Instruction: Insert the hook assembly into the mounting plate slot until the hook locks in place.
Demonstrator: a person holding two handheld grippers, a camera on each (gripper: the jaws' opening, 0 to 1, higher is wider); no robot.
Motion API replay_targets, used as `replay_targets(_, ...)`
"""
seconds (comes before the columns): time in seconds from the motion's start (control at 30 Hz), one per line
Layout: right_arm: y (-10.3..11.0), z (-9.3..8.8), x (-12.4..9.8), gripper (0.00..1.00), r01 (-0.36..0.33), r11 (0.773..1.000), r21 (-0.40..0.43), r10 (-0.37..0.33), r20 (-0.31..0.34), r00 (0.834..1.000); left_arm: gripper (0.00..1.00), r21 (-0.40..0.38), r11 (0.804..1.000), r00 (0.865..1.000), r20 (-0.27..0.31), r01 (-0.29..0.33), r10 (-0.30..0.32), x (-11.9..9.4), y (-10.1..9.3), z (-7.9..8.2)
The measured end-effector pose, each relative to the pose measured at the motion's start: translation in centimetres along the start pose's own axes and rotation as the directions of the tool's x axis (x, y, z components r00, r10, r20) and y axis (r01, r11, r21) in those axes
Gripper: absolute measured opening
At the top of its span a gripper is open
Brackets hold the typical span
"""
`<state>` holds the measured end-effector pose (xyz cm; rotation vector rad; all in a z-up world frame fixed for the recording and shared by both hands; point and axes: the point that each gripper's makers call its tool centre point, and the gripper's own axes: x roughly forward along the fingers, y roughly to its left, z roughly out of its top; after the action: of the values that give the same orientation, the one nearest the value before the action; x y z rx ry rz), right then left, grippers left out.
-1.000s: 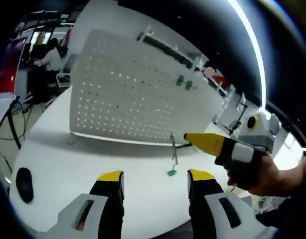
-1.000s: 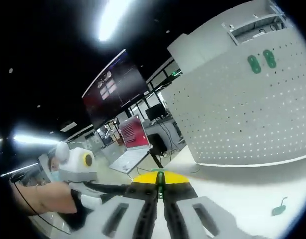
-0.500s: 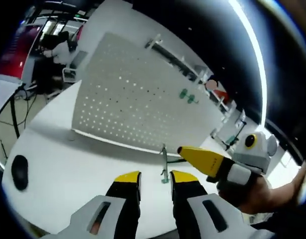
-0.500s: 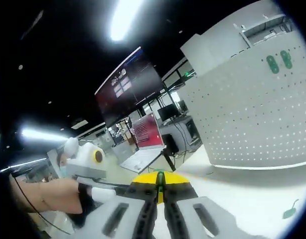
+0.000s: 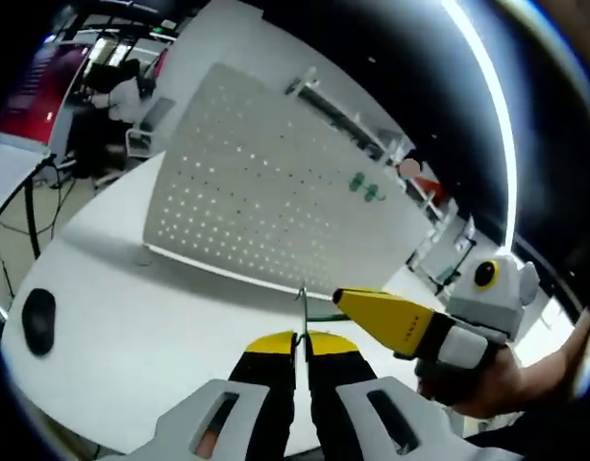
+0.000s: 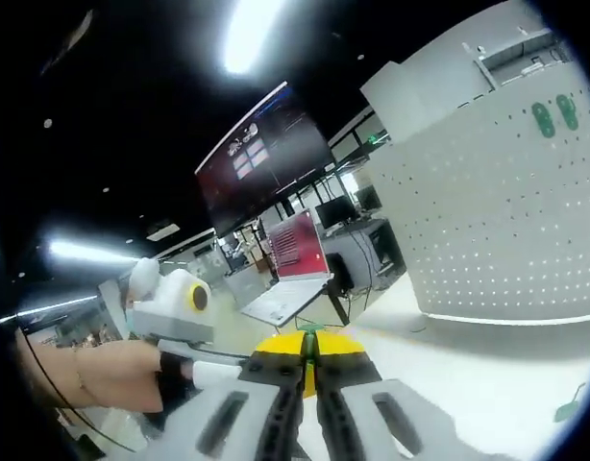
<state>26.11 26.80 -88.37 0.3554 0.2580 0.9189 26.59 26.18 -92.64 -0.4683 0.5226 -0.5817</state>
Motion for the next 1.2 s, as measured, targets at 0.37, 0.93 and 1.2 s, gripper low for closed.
replay_targets(0.37,0.5,0.2,0.9,0.01,0.001,0.994,-0.106,-0.010,-0.081,0.997,0.01,-0.016,1.000,0.999,0.033,-0.004,0.004,-0.3,0.4,0.7)
replay_targets(0.93,0.7,0.0,0.4,0.11,-0.046,0.999,0.009,0.047,-0.161,0.986,0.01,0.113,0.993,0.996,0.078,-0.038,0.029,-0.5,0.5,1.7)
replay_targets(1.2,0.5,0.1,0.5,0.06,-0.042,0.999,0.034,0.046,-0.148,0.988,0.01,0.272,0.961,0.996,0.082,-0.042,0.021,-0.4,-0.6,1.9)
